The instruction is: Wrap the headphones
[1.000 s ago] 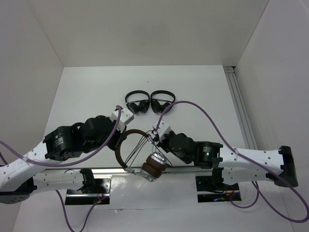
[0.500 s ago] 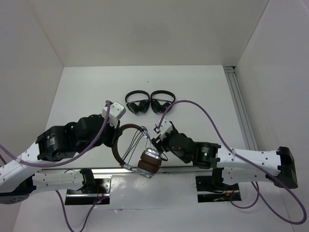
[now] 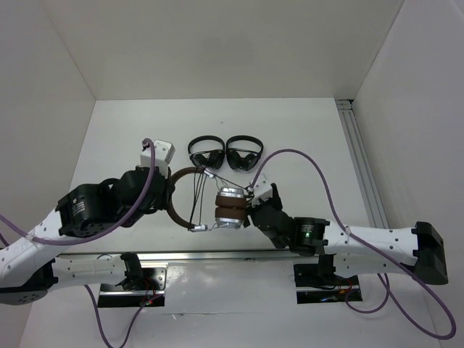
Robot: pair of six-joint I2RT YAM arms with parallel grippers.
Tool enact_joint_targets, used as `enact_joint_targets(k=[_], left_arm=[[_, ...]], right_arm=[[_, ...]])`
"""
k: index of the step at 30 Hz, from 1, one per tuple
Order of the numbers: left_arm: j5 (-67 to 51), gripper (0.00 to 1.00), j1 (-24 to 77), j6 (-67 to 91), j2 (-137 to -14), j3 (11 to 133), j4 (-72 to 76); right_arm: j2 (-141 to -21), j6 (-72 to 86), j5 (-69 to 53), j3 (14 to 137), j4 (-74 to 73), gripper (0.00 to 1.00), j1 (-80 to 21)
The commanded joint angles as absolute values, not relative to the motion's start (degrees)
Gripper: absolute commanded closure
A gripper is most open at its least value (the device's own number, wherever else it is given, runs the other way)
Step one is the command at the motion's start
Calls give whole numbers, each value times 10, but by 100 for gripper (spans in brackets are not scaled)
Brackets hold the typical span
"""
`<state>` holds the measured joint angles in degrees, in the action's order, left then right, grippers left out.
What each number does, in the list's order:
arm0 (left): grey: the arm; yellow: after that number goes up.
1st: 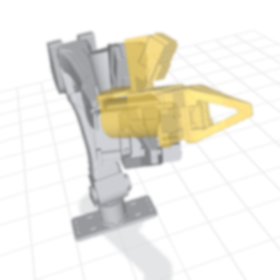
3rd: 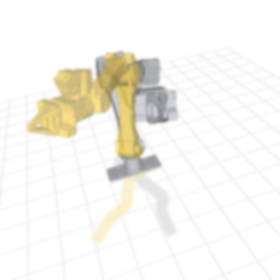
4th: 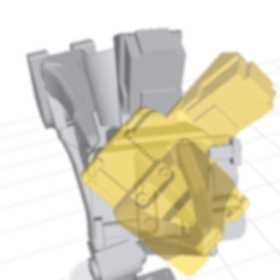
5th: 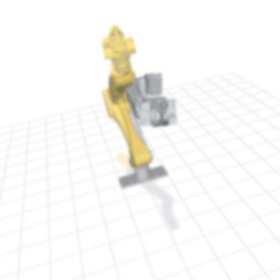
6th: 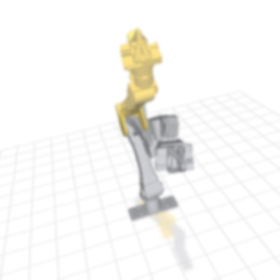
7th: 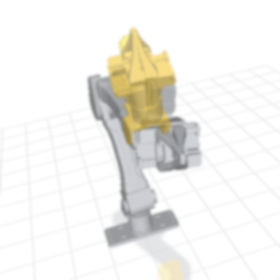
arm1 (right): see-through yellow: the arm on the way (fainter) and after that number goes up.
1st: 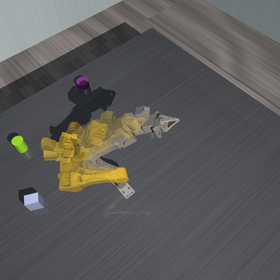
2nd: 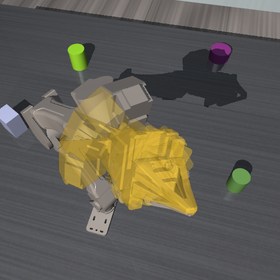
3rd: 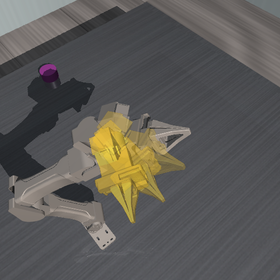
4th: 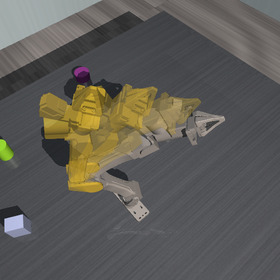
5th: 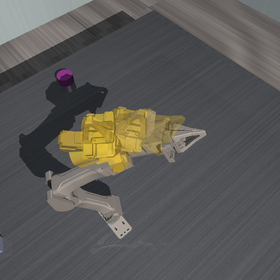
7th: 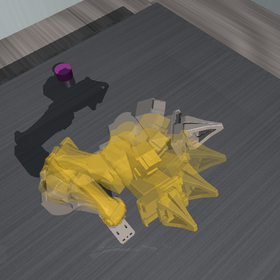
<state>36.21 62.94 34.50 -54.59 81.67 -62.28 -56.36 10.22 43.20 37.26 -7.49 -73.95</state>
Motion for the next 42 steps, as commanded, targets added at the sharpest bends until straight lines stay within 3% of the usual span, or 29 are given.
enact_joint_targets(k=[1,8,10,12,16,22,27,35,42], left_arm=[[434,100,624,426,-546,842,-633],[497,100,587,490,-551,821,-673],[497,100,571,480,-551,801,-656],[485,100,528,455,-556,780,-623],[402,100,405,363,-574,747,-514],[201,100,133,298,-646,715,-399],[191,100,14,357,-705,722,-374],[186,100,-69,415,-806,728,-305],[206,100,-76,432,-873,732,-247]], right_arm=[[-539,196,587,360,-83,18,-723],[-550,358,688,421,-249,16,-682],[-577,486,710,451,-377,16,-677],[-606,634,729,499,-519,16,-677],[-632,686,723,545,-580,16,-677],[-596,612,680,514,-498,16,-689],[-555,535,652,457,-396,16,-689],[-562,481,606,435,-321,16,-694],[-579,447,577,411,-255,16,-694]])
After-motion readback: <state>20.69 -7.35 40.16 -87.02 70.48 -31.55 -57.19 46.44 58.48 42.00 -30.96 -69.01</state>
